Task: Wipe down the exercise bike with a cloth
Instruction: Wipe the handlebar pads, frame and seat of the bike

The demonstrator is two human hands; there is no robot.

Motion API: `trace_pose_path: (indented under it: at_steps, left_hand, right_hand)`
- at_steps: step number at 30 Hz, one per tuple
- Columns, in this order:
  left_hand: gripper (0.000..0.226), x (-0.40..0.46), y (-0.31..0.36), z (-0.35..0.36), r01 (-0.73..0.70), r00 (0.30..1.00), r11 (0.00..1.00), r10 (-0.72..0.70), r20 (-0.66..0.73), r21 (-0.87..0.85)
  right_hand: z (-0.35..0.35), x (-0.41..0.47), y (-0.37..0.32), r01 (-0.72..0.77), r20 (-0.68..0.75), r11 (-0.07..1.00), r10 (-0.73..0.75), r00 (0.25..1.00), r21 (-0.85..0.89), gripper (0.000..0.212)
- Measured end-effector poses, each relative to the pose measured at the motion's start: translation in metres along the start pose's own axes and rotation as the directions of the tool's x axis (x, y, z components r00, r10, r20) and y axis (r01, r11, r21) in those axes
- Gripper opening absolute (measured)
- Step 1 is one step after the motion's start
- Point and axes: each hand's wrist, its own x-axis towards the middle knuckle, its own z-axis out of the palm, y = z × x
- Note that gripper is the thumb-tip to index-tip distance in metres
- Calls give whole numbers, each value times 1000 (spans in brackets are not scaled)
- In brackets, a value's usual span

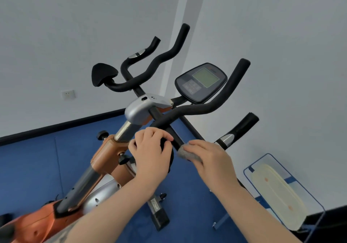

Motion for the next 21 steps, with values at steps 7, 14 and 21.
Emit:
trace_pose_path:
  at_steps: [7,14,21]
  left_hand:
    - [19,-2,-3,-1,-3,999,998,1,-32,-66]
    - [13,0,-4,-6,-33,999,999,33,7,9]
    - [12,-1,-7,-3,-40,999,999,40,-24,-2]
  right_hand:
    - [20,20,-11,-93,66,978,82,994,188,19]
    - [3,21,9,-61,228,983,20,973,173,31]
    - [6,14,13,40,138,995,-53,989,96,23]
